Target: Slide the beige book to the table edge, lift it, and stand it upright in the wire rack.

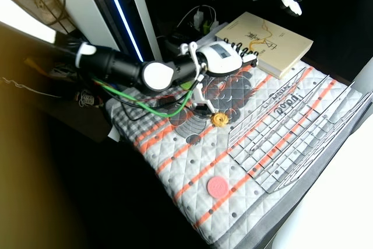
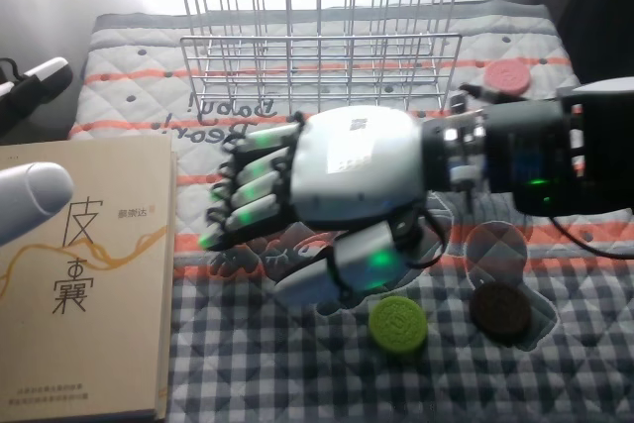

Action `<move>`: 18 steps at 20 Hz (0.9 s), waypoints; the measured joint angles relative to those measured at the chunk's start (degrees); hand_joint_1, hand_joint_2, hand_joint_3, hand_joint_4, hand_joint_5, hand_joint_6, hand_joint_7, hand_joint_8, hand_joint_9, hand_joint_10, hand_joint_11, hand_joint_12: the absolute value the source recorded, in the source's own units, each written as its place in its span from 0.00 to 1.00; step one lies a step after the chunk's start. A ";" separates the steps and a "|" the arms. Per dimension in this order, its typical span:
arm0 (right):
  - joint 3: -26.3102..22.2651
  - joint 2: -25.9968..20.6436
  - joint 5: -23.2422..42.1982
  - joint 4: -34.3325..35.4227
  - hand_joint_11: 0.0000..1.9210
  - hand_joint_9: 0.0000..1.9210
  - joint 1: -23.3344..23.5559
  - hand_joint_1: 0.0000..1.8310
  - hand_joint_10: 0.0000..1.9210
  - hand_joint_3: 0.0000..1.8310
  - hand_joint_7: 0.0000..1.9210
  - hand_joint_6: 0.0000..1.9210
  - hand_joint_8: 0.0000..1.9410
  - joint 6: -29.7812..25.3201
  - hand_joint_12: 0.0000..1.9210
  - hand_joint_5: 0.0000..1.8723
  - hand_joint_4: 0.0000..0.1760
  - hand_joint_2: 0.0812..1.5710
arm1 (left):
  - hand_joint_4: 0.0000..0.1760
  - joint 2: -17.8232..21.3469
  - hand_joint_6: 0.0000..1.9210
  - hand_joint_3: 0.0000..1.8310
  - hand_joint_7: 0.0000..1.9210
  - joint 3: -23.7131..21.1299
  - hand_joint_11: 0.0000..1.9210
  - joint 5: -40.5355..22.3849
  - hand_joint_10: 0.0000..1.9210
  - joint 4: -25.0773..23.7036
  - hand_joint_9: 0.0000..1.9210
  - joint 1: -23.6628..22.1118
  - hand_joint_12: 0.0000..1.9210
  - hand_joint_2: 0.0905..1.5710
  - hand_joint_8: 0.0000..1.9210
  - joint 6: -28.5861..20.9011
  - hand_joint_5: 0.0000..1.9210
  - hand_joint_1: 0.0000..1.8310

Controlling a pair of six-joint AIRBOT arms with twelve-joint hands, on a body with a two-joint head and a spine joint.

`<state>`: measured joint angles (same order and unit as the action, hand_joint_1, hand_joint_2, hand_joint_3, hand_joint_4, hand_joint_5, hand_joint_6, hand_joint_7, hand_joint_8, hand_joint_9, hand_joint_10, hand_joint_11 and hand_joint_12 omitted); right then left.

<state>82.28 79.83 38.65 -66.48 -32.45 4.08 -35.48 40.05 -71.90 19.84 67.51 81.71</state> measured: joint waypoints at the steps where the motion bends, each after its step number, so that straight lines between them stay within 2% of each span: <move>1: -0.37 -0.72 -0.24 0.22 0.04 0.18 0.00 0.00 0.00 0.00 0.21 0.00 0.00 0.00 0.38 0.20 0.00 0.87 | 0.44 0.00 0.00 0.01 0.00 -0.09 0.00 -0.74 0.00 -0.13 0.00 0.74 0.00 0.81 0.00 -0.28 0.00 0.00; 3: -2.05 -2.89 -0.11 1.62 0.02 0.17 0.00 0.00 0.00 0.01 0.20 0.00 0.00 0.00 0.37 0.20 0.00 0.88 | 0.41 0.02 0.00 0.01 0.00 -0.39 0.00 -0.96 0.00 0.09 0.00 0.94 0.00 0.81 0.00 -0.35 0.00 0.00; 4: -2.82 -4.26 0.48 2.95 0.02 0.18 -0.02 0.00 0.00 0.00 0.21 0.00 0.00 0.00 0.37 0.21 0.00 0.87 | 0.48 0.04 0.00 0.01 0.00 -0.48 0.00 -1.81 0.00 0.57 0.00 1.38 0.00 0.82 0.00 -0.48 0.00 0.00; 5: -3.45 -5.55 0.96 4.15 0.02 0.18 -0.02 0.00 0.00 0.00 0.21 0.00 0.00 0.00 0.37 0.21 0.00 0.87 | 0.48 0.04 0.00 0.01 0.00 -0.55 0.00 -2.58 0.00 1.14 0.00 1.86 0.00 0.82 0.00 -0.94 0.00 0.00; 6: -4.22 -7.54 1.95 7.45 0.03 0.18 -0.39 0.00 0.00 0.00 0.21 0.00 0.00 0.59 0.37 0.21 0.00 0.87 | 0.14 -0.02 0.00 0.01 0.00 -0.55 0.00 -4.13 0.00 2.27 0.00 3.15 0.00 0.82 0.00 -2.67 0.00 0.07; 7: -4.96 -9.53 2.56 11.41 0.06 0.20 -1.03 0.00 0.00 0.00 0.23 0.00 0.00 2.71 0.36 0.23 0.00 0.88 | 0.01 -0.37 0.00 0.00 0.00 -0.50 0.00 -6.51 0.00 3.74 0.00 5.03 0.00 0.80 0.00 -4.79 0.01 0.11; 8: -5.92 -11.30 2.91 15.10 0.06 0.21 -1.57 0.00 0.00 0.00 0.23 0.00 0.00 5.29 0.35 0.23 0.00 0.88 | 0.00 -0.92 0.01 0.00 0.01 -0.15 0.00 -8.31 0.00 4.87 0.00 6.80 0.00 0.79 0.00 -6.75 0.03 0.16; 9: -6.58 -12.31 3.28 17.44 0.06 0.21 -1.88 0.00 0.00 0.00 0.23 0.00 0.00 7.04 0.35 0.23 0.00 0.88 | 0.00 -1.20 0.01 0.00 0.01 0.09 0.00 -9.03 0.00 5.64 0.00 7.78 0.00 0.79 0.00 -7.89 0.03 0.16; 10: -8.11 -14.40 4.76 23.12 0.08 0.21 -2.71 0.00 0.00 0.00 0.24 0.00 0.00 10.69 0.28 0.23 0.00 0.84 | 0.11 -1.57 0.01 0.00 0.02 0.37 0.01 -10.67 0.00 7.65 0.00 9.60 0.00 0.79 0.00 -10.73 0.04 0.21; 11: -9.01 -15.67 6.45 26.49 0.08 0.21 -3.30 0.00 0.00 0.00 0.24 0.00 0.00 11.54 0.28 0.23 0.00 0.84 | 0.11 -1.81 0.01 0.00 0.02 0.76 0.01 -12.02 0.00 8.55 0.00 11.06 0.00 0.79 0.00 -12.81 0.04 0.21; 12: -10.10 -17.46 9.66 31.87 0.08 0.20 -4.55 0.00 0.00 0.01 0.22 0.00 0.00 14.38 0.27 0.20 0.00 0.85 | 0.00 -2.49 0.00 0.00 0.05 1.49 0.02 -14.64 0.00 10.82 0.03 13.46 0.02 0.77 0.00 -16.24 0.06 0.25; 13: -11.08 -18.84 11.76 35.52 0.09 0.20 -5.55 0.00 0.00 0.00 0.23 0.00 0.00 16.68 0.21 0.20 0.00 0.79 | 0.00 -2.97 0.00 0.00 0.07 1.79 0.00 -16.52 0.00 12.76 0.05 15.58 0.07 0.73 0.01 -19.06 0.08 0.23; 14: -12.55 -20.76 13.97 39.45 0.09 0.19 -6.88 0.00 0.00 0.00 0.23 0.00 0.00 20.13 0.14 0.21 0.00 0.78 | 0.00 -3.67 0.00 0.00 0.09 2.49 0.00 -18.01 0.00 14.93 0.06 18.18 0.09 0.72 0.00 -23.06 0.09 0.20; 15: -13.35 -21.92 15.15 41.53 0.14 0.19 -7.58 0.00 0.00 0.00 0.22 0.00 0.00 21.77 0.10 0.21 0.00 0.75 | 0.00 -4.31 0.00 0.00 0.12 3.04 0.00 -18.47 0.00 16.31 0.10 19.37 0.25 0.68 0.00 -25.68 0.12 0.21; 16: -14.43 -23.47 17.57 45.05 0.18 0.20 -8.76 0.00 0.00 0.00 0.21 0.00 0.00 23.91 0.07 0.21 0.00 0.76 | 0.04 -5.20 0.00 0.00 0.15 4.24 0.00 -19.06 0.01 17.33 0.13 20.81 0.39 0.63 0.00 -29.53 0.13 0.19; 17: -15.10 -24.39 19.37 47.23 0.17 0.20 -9.62 0.00 0.00 0.01 0.21 0.00 0.00 25.00 0.05 0.21 0.00 0.78 | 0.01 -5.75 0.00 0.00 0.16 4.96 0.00 -19.08 0.00 17.55 0.13 21.29 0.41 0.61 0.00 -31.63 0.14 0.19; 18: -15.56 -25.09 21.09 48.87 0.18 0.21 -10.40 0.00 0.00 0.00 0.23 0.00 0.00 26.25 0.04 0.22 0.00 0.81 | 0.02 -6.43 0.00 0.00 0.16 5.79 0.00 -18.88 0.00 17.68 0.12 21.44 0.37 0.59 0.00 -33.57 0.15 0.20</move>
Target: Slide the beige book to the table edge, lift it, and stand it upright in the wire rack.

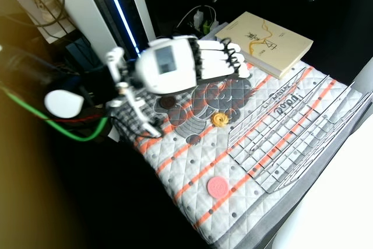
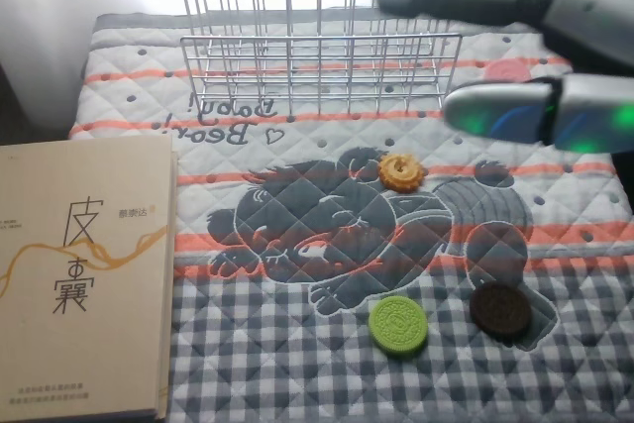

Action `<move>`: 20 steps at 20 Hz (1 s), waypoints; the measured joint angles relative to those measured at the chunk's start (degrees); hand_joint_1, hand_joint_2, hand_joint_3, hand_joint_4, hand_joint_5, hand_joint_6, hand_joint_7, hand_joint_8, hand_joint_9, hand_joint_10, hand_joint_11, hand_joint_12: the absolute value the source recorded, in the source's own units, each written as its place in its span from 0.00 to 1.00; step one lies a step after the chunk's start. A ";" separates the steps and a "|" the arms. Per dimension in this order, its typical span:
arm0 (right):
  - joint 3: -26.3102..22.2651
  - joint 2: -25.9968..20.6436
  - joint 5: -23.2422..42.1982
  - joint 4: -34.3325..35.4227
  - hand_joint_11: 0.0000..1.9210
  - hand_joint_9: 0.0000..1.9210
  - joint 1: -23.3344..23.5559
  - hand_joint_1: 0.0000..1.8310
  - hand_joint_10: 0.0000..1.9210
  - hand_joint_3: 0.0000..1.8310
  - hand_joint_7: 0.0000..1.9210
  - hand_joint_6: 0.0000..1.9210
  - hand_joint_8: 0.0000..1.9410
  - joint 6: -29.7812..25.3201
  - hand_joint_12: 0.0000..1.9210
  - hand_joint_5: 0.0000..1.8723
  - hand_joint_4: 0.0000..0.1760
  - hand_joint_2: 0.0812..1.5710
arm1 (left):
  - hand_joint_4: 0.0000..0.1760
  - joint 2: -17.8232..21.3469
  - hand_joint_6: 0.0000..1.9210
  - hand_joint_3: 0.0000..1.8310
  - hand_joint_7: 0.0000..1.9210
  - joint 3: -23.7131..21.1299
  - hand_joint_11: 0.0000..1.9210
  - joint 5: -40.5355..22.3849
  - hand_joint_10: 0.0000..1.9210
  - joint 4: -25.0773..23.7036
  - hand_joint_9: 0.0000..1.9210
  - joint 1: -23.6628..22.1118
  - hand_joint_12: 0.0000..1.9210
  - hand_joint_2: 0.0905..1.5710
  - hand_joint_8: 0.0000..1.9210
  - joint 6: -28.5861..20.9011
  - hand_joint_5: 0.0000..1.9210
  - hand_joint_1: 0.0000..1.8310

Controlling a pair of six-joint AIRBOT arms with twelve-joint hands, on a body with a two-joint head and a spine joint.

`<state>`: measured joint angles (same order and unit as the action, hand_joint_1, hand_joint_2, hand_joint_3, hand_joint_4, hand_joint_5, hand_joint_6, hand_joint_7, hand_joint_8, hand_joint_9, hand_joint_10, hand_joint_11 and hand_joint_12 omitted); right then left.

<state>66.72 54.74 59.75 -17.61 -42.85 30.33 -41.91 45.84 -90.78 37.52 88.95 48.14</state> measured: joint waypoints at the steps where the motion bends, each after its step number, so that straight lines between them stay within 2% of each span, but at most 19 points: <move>1: -0.35 -0.42 1.20 1.05 0.19 0.21 -0.70 0.00 0.00 0.01 0.23 0.00 0.00 0.44 0.04 0.22 0.00 0.83 | 0.17 -0.68 0.00 0.00 0.19 1.07 0.00 0.46 0.00 -0.04 0.13 0.15 0.32 0.56 0.00 -1.88 0.17 0.20; 2: -0.44 -0.70 1.86 1.27 0.19 0.21 -1.05 0.00 0.00 0.01 0.23 0.00 0.00 0.61 0.04 0.22 0.00 0.83 | 0.17 -1.33 0.00 0.00 0.19 2.32 0.00 1.81 0.00 -0.17 0.13 0.15 0.32 0.56 0.00 -3.78 0.17 0.20; 3: -0.44 -0.74 2.21 1.38 0.22 0.21 -1.16 0.00 0.00 0.00 0.22 0.00 0.00 0.63 0.03 0.23 0.00 0.84 | 0.06 -2.27 0.00 0.00 0.22 4.02 0.00 3.93 0.00 -0.15 0.14 0.20 0.28 0.56 0.01 -6.36 0.17 0.18; 4: -0.44 -0.74 2.43 1.53 0.20 0.19 -1.16 0.00 0.00 0.00 0.21 0.00 0.00 0.68 0.02 0.22 0.00 0.84 | 0.00 -2.93 0.00 0.00 0.22 5.16 0.00 5.84 0.00 -0.24 0.15 0.20 0.29 0.56 0.00 -8.13 0.16 0.17; 5: -0.44 -0.74 2.71 1.60 0.19 0.19 -1.31 0.00 0.00 0.00 0.21 0.00 0.00 0.63 0.01 0.23 0.00 0.84 | 0.00 -3.41 0.00 0.00 0.23 5.81 0.00 7.43 0.01 -0.26 0.17 0.20 0.36 0.56 0.00 -8.90 0.16 0.16; 7: -0.44 -0.72 2.75 1.51 0.20 0.20 -1.31 0.00 0.00 0.00 0.23 0.01 0.01 0.68 0.01 0.24 0.00 0.84 | 0.00 -4.20 0.00 0.00 0.24 6.80 0.00 11.34 0.01 -0.59 0.19 0.20 0.45 0.57 0.00 -9.27 0.17 0.16; 10: -0.44 -0.74 2.86 1.53 0.21 0.21 -1.31 0.00 0.01 0.00 0.23 0.00 0.01 0.68 0.02 0.24 0.00 0.83 | 0.00 -5.07 0.00 0.01 0.24 8.74 0.00 15.28 0.00 -2.38 0.17 0.20 0.42 0.61 0.00 -11.10 0.18 0.17; 11: -0.44 -0.74 2.91 1.53 0.21 0.21 -1.33 0.00 0.01 0.00 0.23 0.00 0.00 0.68 0.01 0.23 0.00 0.83 | 0.00 -5.40 0.00 0.00 0.23 9.27 0.00 16.79 0.00 -3.10 0.18 0.11 0.45 0.61 0.00 -11.67 0.19 0.15; 14: -0.37 -0.72 2.91 1.57 0.22 0.22 -1.46 0.00 0.01 0.00 0.24 0.00 0.00 0.68 0.01 0.24 0.00 0.83 | 0.00 -6.84 0.00 0.00 0.20 9.75 0.00 21.29 0.00 -4.66 0.16 0.09 0.43 0.59 0.00 -11.61 0.18 0.14; 15: -0.37 -0.72 2.95 1.55 0.22 0.22 -1.66 0.00 0.01 0.00 0.24 0.00 0.00 0.66 0.01 0.24 0.00 0.83 | 0.00 -7.28 0.00 0.00 0.20 9.97 0.00 22.84 0.00 -5.03 0.18 0.04 0.47 0.59 0.00 -11.61 0.19 0.12; 18: -0.26 -0.72 2.93 1.55 0.24 0.23 -1.73 0.00 0.01 0.00 0.24 0.00 0.00 0.66 0.02 0.25 0.00 0.82 | 0.00 -7.63 0.00 0.00 0.18 11.26 0.00 26.16 0.00 -6.58 0.16 -1.62 0.42 0.60 0.00 -11.69 0.16 0.13; 19: -0.26 -0.72 2.95 1.60 0.24 0.23 -1.73 0.00 0.01 0.00 0.25 0.00 0.01 0.68 0.02 0.25 0.00 0.82 | 0.03 -7.63 0.00 0.00 0.17 11.69 0.00 26.95 0.00 -7.74 0.17 -2.40 0.47 0.58 0.00 -11.65 0.16 0.10; 20: -0.26 -0.72 2.89 1.73 0.23 0.23 -1.75 0.00 0.01 0.00 0.26 0.01 0.01 0.68 0.01 0.26 0.00 0.82 | 0.17 -7.96 0.00 0.00 0.18 12.31 0.00 28.17 0.00 -9.09 0.18 -3.58 0.47 0.57 0.00 -11.65 0.16 0.09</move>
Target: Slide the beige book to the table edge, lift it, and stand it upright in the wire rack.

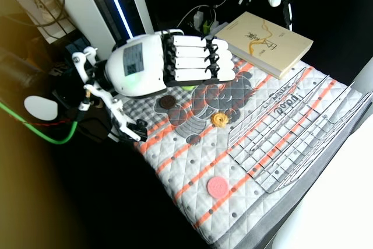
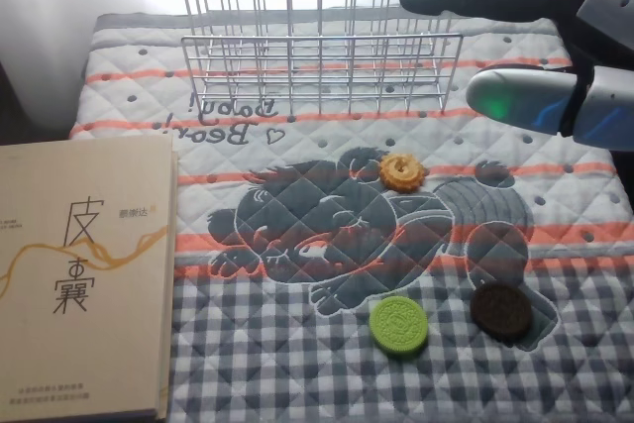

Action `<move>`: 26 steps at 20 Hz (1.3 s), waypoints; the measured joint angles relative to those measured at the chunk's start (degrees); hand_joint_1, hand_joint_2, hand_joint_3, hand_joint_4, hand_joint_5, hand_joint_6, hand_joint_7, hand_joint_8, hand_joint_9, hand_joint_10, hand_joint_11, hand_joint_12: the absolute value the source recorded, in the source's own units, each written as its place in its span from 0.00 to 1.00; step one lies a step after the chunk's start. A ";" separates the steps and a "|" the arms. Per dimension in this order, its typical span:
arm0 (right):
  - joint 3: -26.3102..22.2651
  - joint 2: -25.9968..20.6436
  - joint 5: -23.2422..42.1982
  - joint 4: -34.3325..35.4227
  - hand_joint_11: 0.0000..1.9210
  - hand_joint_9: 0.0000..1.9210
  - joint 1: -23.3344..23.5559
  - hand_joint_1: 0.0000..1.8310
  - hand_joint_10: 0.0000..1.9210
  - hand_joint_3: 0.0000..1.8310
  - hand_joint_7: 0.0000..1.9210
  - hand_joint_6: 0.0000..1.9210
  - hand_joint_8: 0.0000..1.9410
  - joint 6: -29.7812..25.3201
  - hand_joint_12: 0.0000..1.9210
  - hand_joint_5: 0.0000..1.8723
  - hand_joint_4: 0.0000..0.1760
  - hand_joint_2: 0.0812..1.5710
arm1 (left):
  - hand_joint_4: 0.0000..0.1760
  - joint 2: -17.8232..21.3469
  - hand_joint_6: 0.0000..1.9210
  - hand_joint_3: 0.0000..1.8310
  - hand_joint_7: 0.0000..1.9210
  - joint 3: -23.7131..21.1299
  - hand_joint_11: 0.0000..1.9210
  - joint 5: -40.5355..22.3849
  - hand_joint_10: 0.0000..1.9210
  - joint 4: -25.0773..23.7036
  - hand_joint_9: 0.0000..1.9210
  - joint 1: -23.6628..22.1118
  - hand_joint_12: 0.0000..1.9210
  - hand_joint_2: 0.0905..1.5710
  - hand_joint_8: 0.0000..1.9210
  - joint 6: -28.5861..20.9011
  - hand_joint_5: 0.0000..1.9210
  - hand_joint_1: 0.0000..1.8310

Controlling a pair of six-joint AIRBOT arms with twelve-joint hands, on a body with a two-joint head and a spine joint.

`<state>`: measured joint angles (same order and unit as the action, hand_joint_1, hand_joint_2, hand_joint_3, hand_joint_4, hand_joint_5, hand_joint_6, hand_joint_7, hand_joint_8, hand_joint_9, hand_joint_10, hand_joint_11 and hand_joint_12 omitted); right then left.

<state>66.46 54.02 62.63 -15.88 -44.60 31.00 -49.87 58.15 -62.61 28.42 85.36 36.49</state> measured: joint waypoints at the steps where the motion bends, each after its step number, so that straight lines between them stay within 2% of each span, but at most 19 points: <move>1: 0.00 0.04 0.02 0.15 0.21 0.23 0.00 0.00 0.00 0.00 0.26 0.01 0.01 0.00 0.00 0.26 0.00 0.82 | 0.24 -0.35 0.00 0.00 0.18 0.44 0.00 1.49 0.00 -1.31 0.18 -0.96 0.48 0.57 0.00 -0.09 0.16 0.08; 2: 0.00 0.04 0.17 0.31 0.20 0.23 -0.31 0.00 0.00 0.00 0.26 0.00 0.01 0.00 0.00 0.25 0.00 0.83 | 0.18 -0.81 0.00 0.00 0.17 0.79 0.00 2.64 0.00 -2.10 0.18 -1.84 0.50 0.58 0.00 -0.11 0.15 0.08; 3: 0.00 0.04 0.15 0.44 0.21 0.23 -0.42 0.00 0.00 0.00 0.27 0.00 0.01 0.00 0.00 0.25 0.00 0.83 | 0.24 -1.11 0.00 0.00 0.17 1.11 0.00 3.91 0.00 -3.13 0.17 -2.40 0.48 0.58 0.00 -0.22 0.16 0.07; 5: 0.00 0.04 -0.17 0.31 0.22 0.24 -0.66 0.00 0.00 0.00 0.27 0.00 0.01 0.00 0.01 0.25 0.00 0.84 | 0.22 -1.57 0.00 0.00 0.18 1.51 0.00 6.01 0.00 -4.04 0.17 -3.19 0.48 0.58 0.00 -0.15 0.16 0.06; 7: 0.00 0.04 -0.09 0.28 0.23 0.25 -0.66 0.00 0.01 0.00 0.27 0.00 0.01 0.00 0.01 0.26 0.00 0.83 | 0.09 -1.77 0.00 0.00 0.17 1.73 0.00 6.84 0.00 -4.35 0.16 -3.37 0.46 0.59 0.00 -0.17 0.17 0.07; 8: 0.00 0.04 -0.09 0.31 0.24 0.25 -0.72 0.00 0.01 0.00 0.28 0.00 0.01 0.00 0.01 0.26 0.00 0.83 | 0.10 -1.77 0.00 0.00 0.18 1.73 0.00 6.91 0.00 -4.24 0.17 -3.34 0.48 0.59 0.00 -0.17 0.18 0.06; 10: 0.00 0.04 -0.11 0.33 0.25 0.26 -0.83 0.00 0.00 0.00 0.28 0.00 0.00 0.00 0.01 0.27 0.00 0.82 | 0.13 -1.77 0.00 0.00 0.17 1.84 0.00 6.93 0.00 -4.24 0.15 -3.37 0.45 0.58 0.00 -0.20 0.17 0.05; 11: 0.00 0.04 -0.11 0.33 0.25 0.26 -0.83 0.00 0.00 0.00 0.28 0.00 0.00 0.00 0.01 0.27 0.00 0.82 | 0.00 -1.77 0.00 0.00 0.18 1.84 0.00 6.91 0.01 -4.20 0.17 -3.34 0.46 0.60 0.00 -0.20 0.18 0.06; 14: 0.00 0.04 -0.15 0.42 0.26 0.27 -0.83 0.00 0.00 0.00 0.29 0.00 0.00 0.00 0.01 0.27 0.00 0.83 | 0.04 -2.05 0.01 0.00 0.24 2.19 0.00 6.95 0.01 -4.04 0.21 -3.76 0.51 0.61 0.01 -0.39 0.27 0.16; 15: 0.00 0.04 -0.17 0.39 0.26 0.27 -0.83 0.00 0.01 0.00 0.29 0.00 0.00 0.00 0.01 0.27 0.00 0.83 | 0.00 -2.29 0.01 0.00 0.26 2.45 0.00 6.99 0.01 -3.85 0.22 -4.31 0.51 0.61 0.00 -0.55 0.31 0.20; 17: 0.00 0.04 -0.13 0.50 0.26 0.27 -1.03 0.00 0.00 0.00 0.29 0.00 0.00 0.00 0.01 0.27 0.00 0.84 | 0.00 -2.54 0.01 0.00 0.28 2.97 0.00 7.65 0.01 -4.35 0.23 -5.64 0.51 0.60 0.01 -0.52 0.33 0.27; 18: 0.00 0.04 -0.26 0.50 0.26 0.27 -1.03 0.00 0.00 0.00 0.29 0.00 0.00 0.00 0.01 0.27 0.00 0.84 | 0.00 -2.56 0.00 0.00 0.32 3.15 0.02 7.87 0.02 -4.59 0.28 -5.92 0.63 0.59 0.01 -0.55 0.35 0.28; 20: 0.00 0.04 -0.37 0.52 0.26 0.27 -1.03 0.00 0.00 0.00 0.29 0.00 0.00 0.00 0.01 0.27 0.00 0.84 | 0.00 -2.84 0.00 0.00 0.36 3.52 0.02 8.11 0.02 -4.50 0.33 -6.54 0.72 0.61 0.01 -0.50 0.40 0.35; 21: 0.00 0.11 -0.33 0.61 0.26 0.27 -1.03 0.00 0.00 0.00 0.28 0.00 0.00 0.00 0.01 0.27 0.00 0.84 | 0.00 -2.89 0.02 0.00 0.40 3.58 0.03 8.09 0.03 -4.55 0.35 -6.58 0.75 0.65 0.01 -0.55 0.48 0.43; 22: 0.00 0.11 -0.37 0.59 0.26 0.26 -1.03 0.00 0.00 0.00 0.28 0.00 0.00 0.00 0.01 0.26 0.00 0.84 | 0.44 -3.06 0.42 0.00 0.41 3.78 0.01 8.07 0.02 -4.35 0.35 -6.58 0.75 0.69 0.01 -0.57 0.50 0.53; 23: 0.00 0.13 -0.35 0.66 0.26 0.27 -1.09 0.00 0.00 0.00 0.28 0.00 0.00 -0.02 0.00 0.26 0.00 0.84 | 0.00 -3.37 0.52 0.00 0.44 3.98 0.03 8.02 0.04 -3.56 0.38 -6.60 0.77 0.70 0.02 -0.57 0.49 0.60; 24: 0.00 0.11 -0.26 0.70 0.26 0.26 -1.38 0.00 0.00 0.00 0.28 0.00 0.00 0.02 0.00 0.26 0.00 0.84 | 0.00 -3.50 0.58 0.00 0.44 3.98 0.05 7.80 0.04 -2.62 0.39 -6.69 0.79 0.72 0.02 -1.38 0.46 0.60; 25: 0.00 0.11 -0.52 0.74 0.25 0.26 -1.44 0.00 0.00 0.00 0.28 0.00 0.00 0.00 0.00 0.26 0.00 0.85 | 0.00 -3.50 0.61 0.00 0.43 3.98 0.04 7.13 0.14 -2.34 0.34 -6.69 0.82 0.74 0.02 -1.44 0.44 0.61; 26: 0.00 0.09 -0.35 0.98 0.26 0.26 -1.75 0.00 0.00 0.00 0.28 0.00 0.00 -0.02 0.00 0.26 0.00 0.84 | 0.00 -3.50 0.63 0.00 0.42 3.98 0.01 6.29 0.20 -1.77 0.28 -6.69 0.80 0.75 0.01 -1.46 0.43 0.61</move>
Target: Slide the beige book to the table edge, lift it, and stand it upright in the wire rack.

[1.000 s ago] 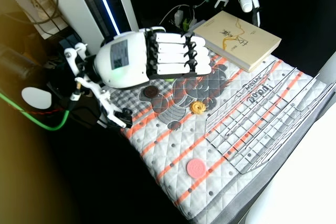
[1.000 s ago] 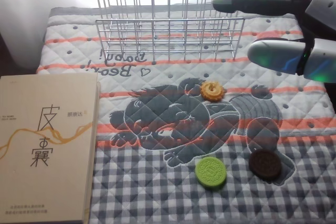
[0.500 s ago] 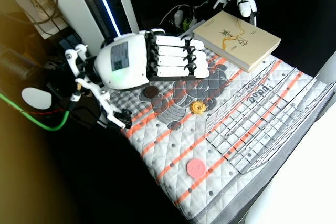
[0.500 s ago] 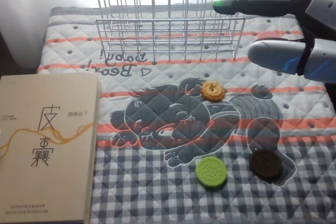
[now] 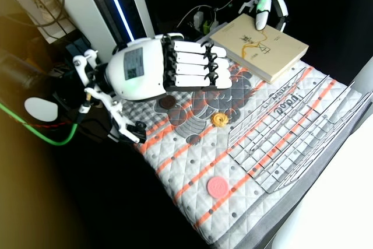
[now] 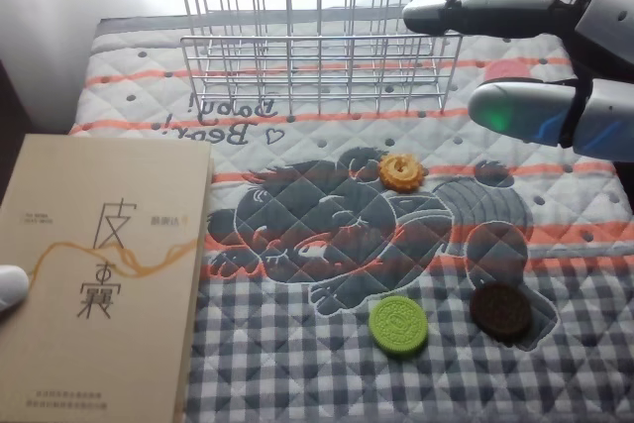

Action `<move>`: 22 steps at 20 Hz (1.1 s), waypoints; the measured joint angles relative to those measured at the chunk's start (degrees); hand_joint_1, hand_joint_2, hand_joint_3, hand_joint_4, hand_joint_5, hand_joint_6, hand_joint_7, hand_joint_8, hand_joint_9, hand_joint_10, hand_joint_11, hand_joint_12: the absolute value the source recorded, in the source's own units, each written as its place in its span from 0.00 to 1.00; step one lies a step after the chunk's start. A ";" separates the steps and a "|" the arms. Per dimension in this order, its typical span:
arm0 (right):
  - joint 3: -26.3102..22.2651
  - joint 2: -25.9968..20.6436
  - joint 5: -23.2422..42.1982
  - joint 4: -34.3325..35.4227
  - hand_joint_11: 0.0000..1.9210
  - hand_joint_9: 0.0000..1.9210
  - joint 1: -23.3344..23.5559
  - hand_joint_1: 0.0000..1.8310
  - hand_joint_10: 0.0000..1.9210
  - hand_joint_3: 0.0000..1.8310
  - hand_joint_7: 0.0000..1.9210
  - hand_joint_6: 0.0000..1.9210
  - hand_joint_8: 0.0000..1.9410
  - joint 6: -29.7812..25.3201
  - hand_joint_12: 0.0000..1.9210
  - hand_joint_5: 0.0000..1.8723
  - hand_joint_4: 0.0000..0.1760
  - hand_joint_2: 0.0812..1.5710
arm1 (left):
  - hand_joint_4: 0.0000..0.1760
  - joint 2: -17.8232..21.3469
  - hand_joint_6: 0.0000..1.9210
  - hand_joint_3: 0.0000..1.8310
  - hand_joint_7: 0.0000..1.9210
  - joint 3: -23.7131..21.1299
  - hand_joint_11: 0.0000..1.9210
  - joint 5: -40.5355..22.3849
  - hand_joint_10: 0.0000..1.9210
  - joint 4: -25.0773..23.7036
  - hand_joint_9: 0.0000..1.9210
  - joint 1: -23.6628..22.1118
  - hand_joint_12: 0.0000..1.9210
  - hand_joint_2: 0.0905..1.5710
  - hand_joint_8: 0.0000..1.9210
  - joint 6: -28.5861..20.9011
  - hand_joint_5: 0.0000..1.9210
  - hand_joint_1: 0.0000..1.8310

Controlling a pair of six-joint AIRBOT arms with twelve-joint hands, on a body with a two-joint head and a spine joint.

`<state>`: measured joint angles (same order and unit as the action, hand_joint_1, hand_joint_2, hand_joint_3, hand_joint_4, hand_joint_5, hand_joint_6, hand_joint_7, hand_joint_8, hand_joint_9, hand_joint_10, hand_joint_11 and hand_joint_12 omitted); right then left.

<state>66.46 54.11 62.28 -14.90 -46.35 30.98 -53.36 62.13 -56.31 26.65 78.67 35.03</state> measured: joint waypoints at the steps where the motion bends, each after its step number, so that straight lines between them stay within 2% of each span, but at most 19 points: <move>1: 0.00 0.00 -0.02 0.13 0.26 0.27 -0.04 0.00 0.00 0.00 0.28 0.00 0.00 0.00 0.00 0.26 0.00 0.85 | 0.00 0.00 0.63 0.00 0.43 0.00 0.00 -0.48 0.18 0.57 0.29 -0.07 0.74 0.74 0.01 0.02 0.43 0.60; 2: -0.02 -0.13 0.00 0.26 0.26 0.26 -0.35 0.00 0.00 0.00 0.28 0.00 0.00 0.02 0.00 0.26 0.00 0.85 | 0.00 0.02 0.63 0.00 0.43 0.00 0.00 -1.01 0.17 1.51 0.29 0.09 0.73 0.74 0.01 0.07 0.43 0.61; 3: -0.07 -0.17 -0.04 0.31 0.26 0.26 -0.35 0.00 0.00 0.01 0.27 0.00 0.00 0.00 0.00 0.25 0.00 0.86 | 0.00 0.02 0.63 0.00 0.43 0.00 0.01 -1.68 0.17 2.36 0.30 0.42 0.76 0.74 0.01 0.09 0.43 0.61; 4: -0.07 -0.24 -0.17 0.33 0.26 0.25 -0.35 0.00 0.00 0.01 0.26 0.00 0.00 0.00 0.00 0.25 0.00 0.86 | 0.00 0.07 0.64 0.00 0.33 0.00 0.05 -2.67 0.35 3.63 0.27 1.07 0.83 0.77 0.60 0.04 0.45 0.64; 5: -0.13 -0.35 -0.04 0.63 0.26 0.26 -0.35 0.00 0.00 0.00 0.27 0.00 0.00 0.02 0.00 0.25 0.00 0.85 | 0.00 0.59 0.60 0.00 0.33 0.00 0.09 -4.02 0.54 6.01 0.25 1.99 0.86 0.76 0.72 0.00 0.48 0.66; 6: -0.13 -0.35 -0.07 0.76 0.26 0.26 -0.35 0.00 0.00 0.00 0.27 0.00 0.00 0.00 0.00 0.25 0.00 0.85 | 0.00 0.87 0.60 0.00 0.33 0.00 0.09 -4.70 0.54 6.97 0.25 2.32 0.86 0.76 0.72 0.02 0.48 0.66; 7: -0.13 -0.35 -0.02 0.79 0.26 0.26 -0.35 0.00 0.00 0.00 0.27 0.00 0.00 0.02 0.00 0.25 0.00 0.85 | 0.00 1.25 0.60 0.00 0.39 0.00 0.13 -5.51 0.44 8.41 0.32 2.38 0.77 0.74 0.67 0.04 0.47 0.65; 8: -0.13 -0.35 -0.04 0.74 0.26 0.26 -0.35 0.00 0.00 0.00 0.27 0.00 0.00 0.02 0.00 0.25 0.00 0.85 | 0.00 1.51 0.59 0.00 0.43 0.00 0.18 -6.67 0.68 9.68 0.36 2.45 0.74 0.74 0.63 0.07 0.47 0.72; 9: -0.22 -0.35 0.02 0.79 0.27 0.27 -0.50 0.00 0.01 0.00 0.28 0.00 0.01 0.00 0.01 0.25 0.00 0.86 | 0.00 1.53 0.54 0.00 0.49 0.00 0.26 -7.82 0.69 10.51 0.41 2.45 0.70 0.72 0.55 -0.02 0.47 0.74; 11: -0.31 -0.35 -0.20 0.85 0.27 0.27 -0.74 0.00 0.00 0.00 0.27 0.00 0.00 0.00 0.01 0.24 0.00 0.86 | 0.00 1.44 0.47 0.00 0.54 0.00 0.39 -10.27 0.65 10.64 0.48 2.25 0.64 0.69 0.47 -0.44 0.48 0.76; 12: -0.31 -0.33 -0.24 0.94 0.27 0.27 -0.74 0.00 0.00 0.00 0.27 0.00 0.00 0.02 0.01 0.24 0.00 0.86 | 0.00 1.38 0.43 0.00 0.57 0.00 0.49 -11.52 0.58 10.69 0.54 1.88 0.60 0.67 0.41 -0.59 0.50 0.76; 13: -0.31 -0.33 -0.15 1.03 0.27 0.27 -0.74 0.00 0.00 0.00 0.27 0.00 0.00 0.00 0.00 0.24 0.00 0.85 | 0.00 1.31 0.43 0.00 0.58 0.00 0.53 -12.57 0.56 10.75 0.56 0.94 0.57 0.66 0.39 -0.59 0.50 0.76; 14: -0.31 -0.33 -0.15 1.16 0.27 0.27 -0.74 0.00 0.00 0.00 0.27 0.00 0.00 0.00 0.01 0.24 0.00 0.85 | 0.00 1.22 0.46 0.00 0.59 0.00 0.54 -13.57 0.54 10.91 0.56 -0.39 0.57 0.66 0.38 -0.20 0.49 0.76; 15: -0.31 -0.33 -0.13 1.16 0.24 0.23 -0.74 0.00 0.00 0.00 0.24 0.00 0.00 0.00 0.00 0.23 0.00 0.81 | 0.00 1.01 0.44 0.00 0.59 0.02 0.54 -15.08 0.55 10.93 0.55 -1.99 0.58 0.66 0.39 0.79 0.49 0.76; 16: -0.31 -0.33 -0.20 1.29 0.22 0.21 -0.74 0.00 0.00 0.00 0.23 0.00 0.00 0.02 0.00 0.23 0.00 0.81 | 0.00 0.83 0.43 0.00 0.58 0.22 0.51 -15.78 0.60 10.86 0.52 -3.39 0.61 0.67 0.43 1.31 0.49 0.76; 19: -0.31 -0.33 0.04 2.03 0.22 0.20 -1.01 0.00 0.00 0.00 0.22 0.00 0.00 0.02 0.00 0.23 0.02 0.78 | 0.00 -0.46 0.41 0.00 0.55 1.57 0.43 -18.38 0.65 10.93 0.48 -8.37 0.71 0.68 0.50 2.05 0.51 0.76; 22: -0.31 -0.33 -0.24 2.21 0.23 0.22 -1.77 0.00 0.00 0.00 0.23 0.00 0.00 0.02 0.01 0.24 0.00 0.79 | 0.00 -2.19 0.46 0.00 0.54 3.54 0.43 -19.58 0.62 9.22 0.49 -13.18 0.66 0.68 0.50 2.14 0.49 0.76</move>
<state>66.15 53.78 62.04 -12.69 -48.12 31.00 -55.55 65.67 -75.90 35.88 65.49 37.17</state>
